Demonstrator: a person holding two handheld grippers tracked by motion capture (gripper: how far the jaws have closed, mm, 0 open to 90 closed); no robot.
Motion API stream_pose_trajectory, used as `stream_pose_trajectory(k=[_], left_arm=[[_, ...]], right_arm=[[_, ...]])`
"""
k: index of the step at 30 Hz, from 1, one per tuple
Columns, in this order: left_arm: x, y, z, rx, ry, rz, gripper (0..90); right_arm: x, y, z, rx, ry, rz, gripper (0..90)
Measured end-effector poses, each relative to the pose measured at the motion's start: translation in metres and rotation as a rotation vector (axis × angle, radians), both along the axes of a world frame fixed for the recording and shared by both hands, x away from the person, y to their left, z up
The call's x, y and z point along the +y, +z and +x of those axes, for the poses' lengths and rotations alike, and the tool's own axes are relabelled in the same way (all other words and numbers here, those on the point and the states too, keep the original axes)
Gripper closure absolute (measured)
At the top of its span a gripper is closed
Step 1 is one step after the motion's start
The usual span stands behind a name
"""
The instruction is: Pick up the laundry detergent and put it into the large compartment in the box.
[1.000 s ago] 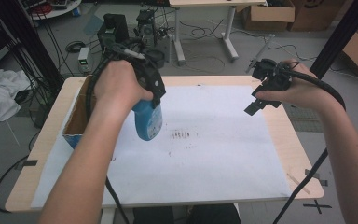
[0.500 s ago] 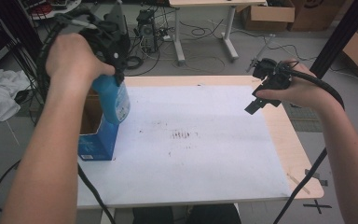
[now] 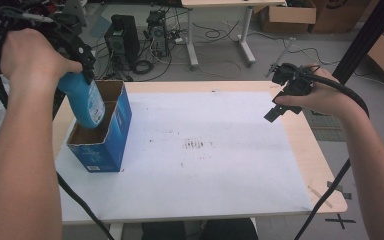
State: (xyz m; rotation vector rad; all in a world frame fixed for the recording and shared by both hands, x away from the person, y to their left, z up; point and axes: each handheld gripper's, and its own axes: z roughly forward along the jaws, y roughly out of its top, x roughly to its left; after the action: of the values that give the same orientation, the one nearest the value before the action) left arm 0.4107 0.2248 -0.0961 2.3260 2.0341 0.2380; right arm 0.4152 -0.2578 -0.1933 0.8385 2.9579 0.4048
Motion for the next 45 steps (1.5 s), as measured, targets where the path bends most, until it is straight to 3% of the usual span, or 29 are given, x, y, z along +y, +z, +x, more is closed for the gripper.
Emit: stream_pose_trajectory(k=[11,23,26,35,45], left_arm=[[0.01,-0.023,0.005,0.015,0.015,-0.006,37.6],[0.013,-0.075,0.015,0.047,0.022,-0.003,37.6],[0.012,-0.082,0.016,0.055,0.022,-0.003,37.6],[0.012,-0.125,0.021,0.097,0.015,-0.027,37.6],[0.017,-0.151,0.023,0.116,0.018,-0.036,37.6]], right_arm=[[0.003,0.0,0.0,0.002,-0.002,-0.004,24.3],[0.002,-0.004,0.001,0.008,-0.006,-0.014,24.3],[0.003,-0.004,0.001,0.009,-0.005,-0.014,24.3],[0.005,-0.006,0.001,0.011,0.001,-0.023,24.3],[0.009,-0.011,0.003,0.018,-0.001,-0.024,24.2]])
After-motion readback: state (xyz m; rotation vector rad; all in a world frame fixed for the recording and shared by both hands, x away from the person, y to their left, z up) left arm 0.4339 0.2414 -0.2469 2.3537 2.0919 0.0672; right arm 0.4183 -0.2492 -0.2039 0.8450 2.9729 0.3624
